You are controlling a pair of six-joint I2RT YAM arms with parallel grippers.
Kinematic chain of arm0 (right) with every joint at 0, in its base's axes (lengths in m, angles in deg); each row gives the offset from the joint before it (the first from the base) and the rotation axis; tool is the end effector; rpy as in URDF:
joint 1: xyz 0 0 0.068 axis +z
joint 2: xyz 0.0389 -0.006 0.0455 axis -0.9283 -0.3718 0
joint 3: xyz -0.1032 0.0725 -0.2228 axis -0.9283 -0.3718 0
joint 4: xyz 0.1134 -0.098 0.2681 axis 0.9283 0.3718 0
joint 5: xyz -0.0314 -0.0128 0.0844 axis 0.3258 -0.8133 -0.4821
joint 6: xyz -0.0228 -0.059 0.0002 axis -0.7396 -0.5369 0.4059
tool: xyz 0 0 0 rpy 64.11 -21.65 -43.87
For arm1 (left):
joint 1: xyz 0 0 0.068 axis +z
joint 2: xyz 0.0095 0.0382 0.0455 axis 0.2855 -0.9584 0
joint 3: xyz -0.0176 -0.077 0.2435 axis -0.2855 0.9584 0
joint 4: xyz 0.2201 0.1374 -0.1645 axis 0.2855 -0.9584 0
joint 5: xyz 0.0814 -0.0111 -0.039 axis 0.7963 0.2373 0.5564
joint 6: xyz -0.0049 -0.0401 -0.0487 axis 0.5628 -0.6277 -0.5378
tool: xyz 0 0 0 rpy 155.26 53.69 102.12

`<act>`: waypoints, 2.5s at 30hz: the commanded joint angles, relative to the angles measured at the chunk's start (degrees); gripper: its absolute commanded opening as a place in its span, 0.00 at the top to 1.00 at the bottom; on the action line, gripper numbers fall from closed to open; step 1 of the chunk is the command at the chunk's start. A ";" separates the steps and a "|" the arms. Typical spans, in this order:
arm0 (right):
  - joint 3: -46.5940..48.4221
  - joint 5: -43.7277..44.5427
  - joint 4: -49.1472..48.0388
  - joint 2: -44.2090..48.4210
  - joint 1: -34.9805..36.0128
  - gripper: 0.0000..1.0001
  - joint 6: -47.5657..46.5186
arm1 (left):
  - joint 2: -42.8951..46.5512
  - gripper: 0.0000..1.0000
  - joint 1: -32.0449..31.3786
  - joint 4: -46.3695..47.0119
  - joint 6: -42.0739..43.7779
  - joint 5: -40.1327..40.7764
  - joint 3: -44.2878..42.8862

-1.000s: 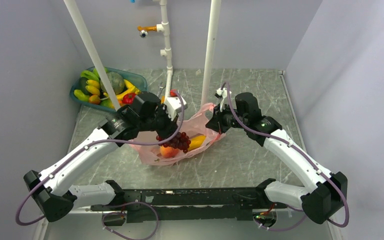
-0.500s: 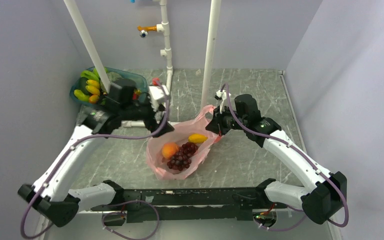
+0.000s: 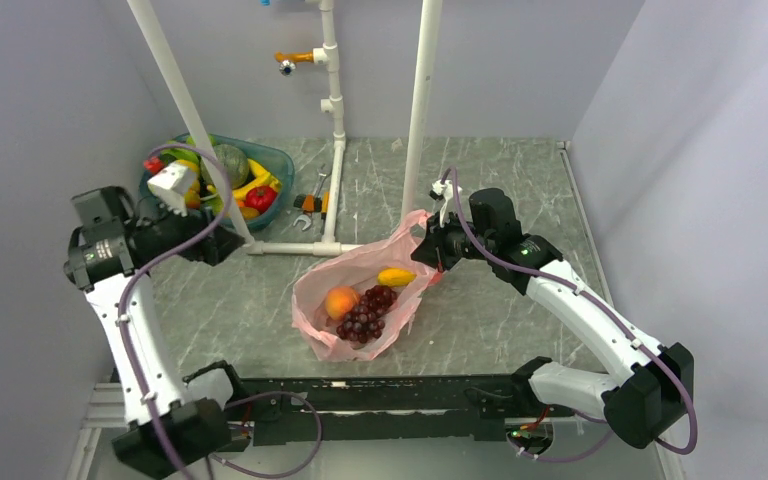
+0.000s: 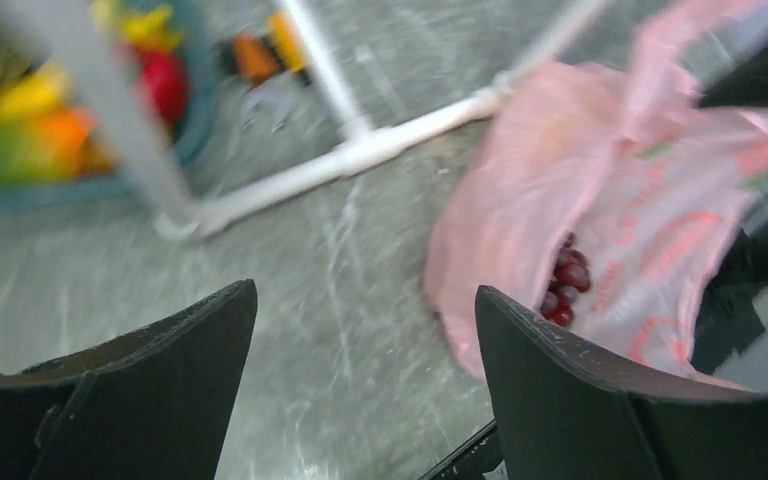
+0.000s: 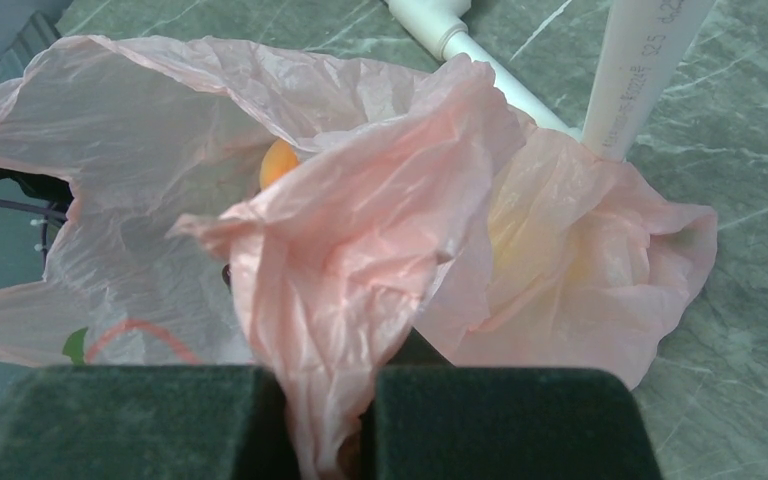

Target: Place the fake fruits into the plastic bag and tie a complex knot

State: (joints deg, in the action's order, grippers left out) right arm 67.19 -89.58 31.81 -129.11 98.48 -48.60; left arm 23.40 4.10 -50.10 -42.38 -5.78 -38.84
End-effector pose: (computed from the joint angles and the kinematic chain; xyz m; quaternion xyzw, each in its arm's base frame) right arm 0.2581 0.1765 0.2817 -0.2824 0.8121 0.3448 0.3766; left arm 0.2225 0.0414 0.3956 0.2009 0.8105 -0.2672 0.4810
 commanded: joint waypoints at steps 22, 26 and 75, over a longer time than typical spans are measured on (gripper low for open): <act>1.24 -0.59 -3.40 0.03 -0.28 1.00 0.30 | -35.92 0.31 16.16 23.16 -10.32 29.59 -19.74; 1.27 -0.66 -3.95 -0.01 -0.12 1.00 0.94 | -42.42 0.32 12.73 27.18 -11.07 33.51 -25.45; 3.00 -1.14 2.40 0.00 -0.59 1.00 -2.76 | -62.28 0.59 5.68 38.91 -19.87 39.50 -36.70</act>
State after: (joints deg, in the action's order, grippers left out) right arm 68.57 -89.60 35.11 -129.80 98.19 -50.63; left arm -47.87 9.47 -14.52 -61.09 33.52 -78.33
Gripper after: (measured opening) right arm 0.009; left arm 0.587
